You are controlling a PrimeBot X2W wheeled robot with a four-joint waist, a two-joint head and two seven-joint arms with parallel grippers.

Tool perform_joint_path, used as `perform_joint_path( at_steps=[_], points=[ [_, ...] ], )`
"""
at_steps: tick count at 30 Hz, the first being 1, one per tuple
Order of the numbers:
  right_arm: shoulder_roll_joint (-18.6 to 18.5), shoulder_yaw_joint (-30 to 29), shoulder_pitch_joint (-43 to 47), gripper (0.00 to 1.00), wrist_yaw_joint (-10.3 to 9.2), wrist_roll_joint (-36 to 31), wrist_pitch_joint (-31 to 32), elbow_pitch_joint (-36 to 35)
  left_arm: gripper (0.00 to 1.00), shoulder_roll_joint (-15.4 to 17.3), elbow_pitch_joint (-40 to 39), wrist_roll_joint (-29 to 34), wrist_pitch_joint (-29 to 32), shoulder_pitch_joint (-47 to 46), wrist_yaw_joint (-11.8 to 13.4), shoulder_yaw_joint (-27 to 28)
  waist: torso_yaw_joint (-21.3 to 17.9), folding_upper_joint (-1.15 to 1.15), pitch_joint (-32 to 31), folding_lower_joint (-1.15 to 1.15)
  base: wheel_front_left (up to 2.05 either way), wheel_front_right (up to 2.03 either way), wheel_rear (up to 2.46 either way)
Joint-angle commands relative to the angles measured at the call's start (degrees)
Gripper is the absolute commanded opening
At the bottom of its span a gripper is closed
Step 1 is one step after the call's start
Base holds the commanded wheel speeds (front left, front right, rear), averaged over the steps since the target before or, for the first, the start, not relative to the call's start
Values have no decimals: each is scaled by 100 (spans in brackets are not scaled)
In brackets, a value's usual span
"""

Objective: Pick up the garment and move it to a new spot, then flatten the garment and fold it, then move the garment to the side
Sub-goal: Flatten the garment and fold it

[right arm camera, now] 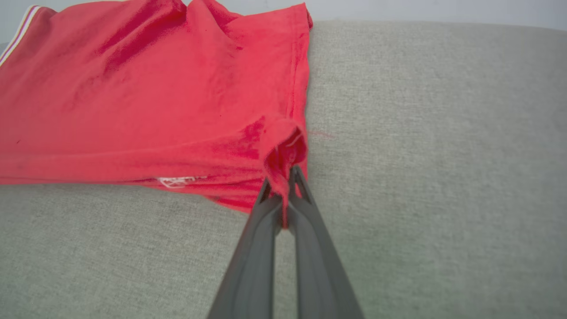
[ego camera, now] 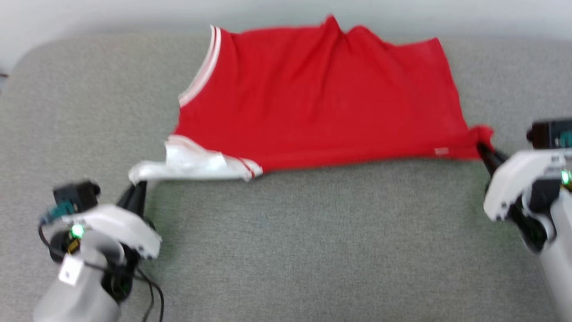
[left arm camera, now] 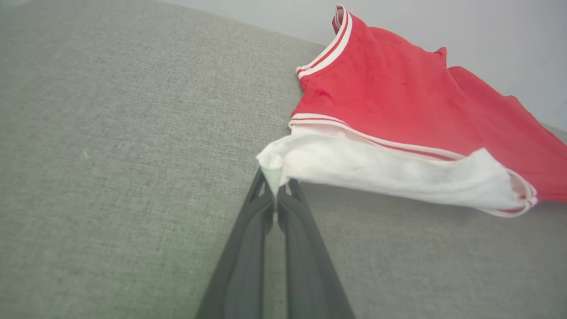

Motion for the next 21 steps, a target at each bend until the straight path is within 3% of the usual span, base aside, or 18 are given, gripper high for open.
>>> perform_joint_path(
  at_steps=[1,4,8,15,21],
  points=[
    [-195,-154,386,0,-30,43,21,-134,0,73,-101,-44,-35,315,168,75,123,0,-465,1,0,0,0],
    [-248,-497,1198,0,-31,136,54,-641,0,73,-576,-135,-35,978,431,103,232,0,-736,1,0,0,0],
    [-51,-975,2284,0,-32,51,254,-1410,0,176,-1304,-260,91,1832,848,182,284,0,-1015,1,0,0,0],
    [636,-1774,4036,0,-36,-306,918,-2940,0,476,-2779,-516,506,3286,1692,345,293,0,-1384,1,0,0,0],
    [1169,-2128,4996,0,-35,-519,1432,-3862,0,708,-3913,-699,821,4253,2316,496,326,0,-1534,1,0,0,0]
  ],
)
